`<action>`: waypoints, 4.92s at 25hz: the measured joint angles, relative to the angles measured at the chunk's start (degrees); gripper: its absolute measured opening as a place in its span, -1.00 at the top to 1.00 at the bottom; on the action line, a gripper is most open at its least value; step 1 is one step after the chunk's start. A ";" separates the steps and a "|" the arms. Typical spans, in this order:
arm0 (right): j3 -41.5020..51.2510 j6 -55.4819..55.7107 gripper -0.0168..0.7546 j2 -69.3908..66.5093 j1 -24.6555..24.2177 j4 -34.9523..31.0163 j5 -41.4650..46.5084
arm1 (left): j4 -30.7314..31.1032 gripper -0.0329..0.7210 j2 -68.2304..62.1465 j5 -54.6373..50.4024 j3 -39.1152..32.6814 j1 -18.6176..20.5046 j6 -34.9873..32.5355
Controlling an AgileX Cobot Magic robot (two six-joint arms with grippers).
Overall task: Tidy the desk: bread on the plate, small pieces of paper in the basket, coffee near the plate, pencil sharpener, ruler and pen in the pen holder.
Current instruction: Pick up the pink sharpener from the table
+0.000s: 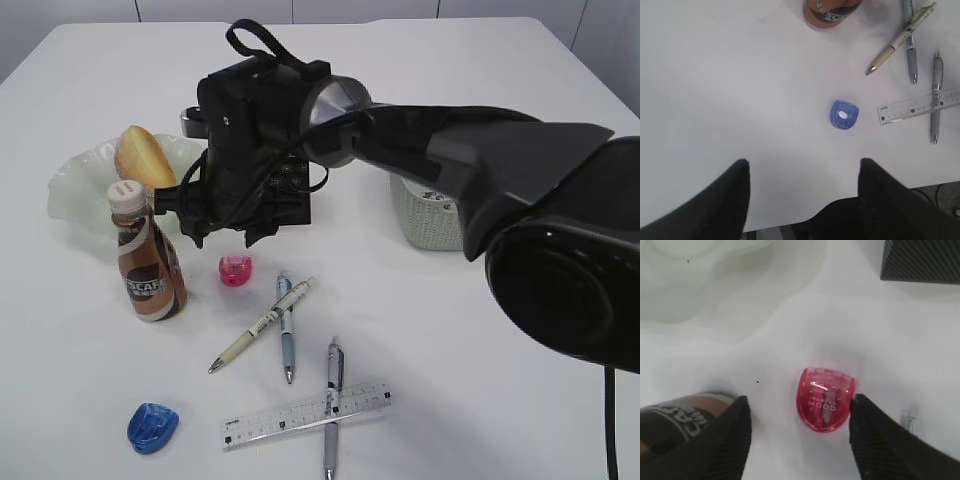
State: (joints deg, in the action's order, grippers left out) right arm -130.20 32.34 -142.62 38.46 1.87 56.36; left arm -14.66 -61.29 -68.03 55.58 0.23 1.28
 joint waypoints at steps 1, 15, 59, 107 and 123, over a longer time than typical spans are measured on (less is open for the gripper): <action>0.00 0.12 -0.23 -0.32 0.00 0.00 0.00 | 0.00 -0.40 0.00 0.00 0.00 0.00 0.00; 0.00 1.33 -0.23 -3.31 0.00 1.24 -0.11 | 0.00 -0.40 0.00 -0.04 0.00 0.00 0.00; 0.00 3.13 -0.23 -4.24 0.00 3.98 -1.45 | 0.00 -0.39 0.00 0.46 0.00 0.00 0.00; -0.02 2.65 0.12 -5.21 0.00 3.42 0.47 | 0.00 -0.38 0.00 0.59 0.00 0.00 0.00; -2.16 1.14 0.12 3.22 0.00 8.31 6.16 | 0.00 -0.38 0.00 0.71 0.00 0.00 0.00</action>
State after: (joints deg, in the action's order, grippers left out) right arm -132.35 33.48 -139.40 38.46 10.18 62.52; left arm -14.66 -61.29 -67.32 55.58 0.23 1.28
